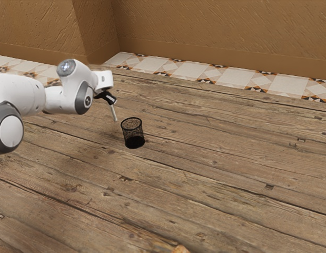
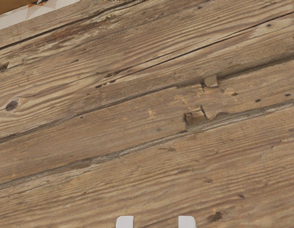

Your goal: Take the marker out of the pen holder and place it to the left of the pen holder.

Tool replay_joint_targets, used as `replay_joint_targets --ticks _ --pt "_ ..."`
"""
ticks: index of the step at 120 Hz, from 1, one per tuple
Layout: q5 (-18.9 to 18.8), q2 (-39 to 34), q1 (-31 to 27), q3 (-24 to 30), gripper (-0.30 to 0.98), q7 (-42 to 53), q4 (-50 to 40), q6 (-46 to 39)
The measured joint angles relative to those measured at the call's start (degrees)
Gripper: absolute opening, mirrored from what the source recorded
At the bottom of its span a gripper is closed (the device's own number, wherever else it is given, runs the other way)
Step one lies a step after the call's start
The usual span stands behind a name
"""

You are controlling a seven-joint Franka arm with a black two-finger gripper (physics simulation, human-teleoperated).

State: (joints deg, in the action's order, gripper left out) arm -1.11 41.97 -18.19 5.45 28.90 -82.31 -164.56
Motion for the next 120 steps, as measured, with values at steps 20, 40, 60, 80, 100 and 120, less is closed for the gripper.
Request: replay_joint_targets --ticks 20,40,60,80,100,120 --pt "0.3 1.4 0.0 0.9 -0.08 3.1 0.0 -2.8" --pt "0.4 1.5 0.1 1.4 0.14 5.6 -0.2 -4.1" --pt "0.6 -4.9 0.6 1.3 0.44 7.4 -7.0 -4.4" --pt "0.7 -34.6 6.3 -1.8 0.57 6.7 -18.9 11.2" --pt "-1.9 -44.6 13.1 -4.1 0.63 1.8 -10.5 42.2" --pt "-4.2 -47.6 14.4 -4.1 0.66 -2.6 -9.8 59.3"
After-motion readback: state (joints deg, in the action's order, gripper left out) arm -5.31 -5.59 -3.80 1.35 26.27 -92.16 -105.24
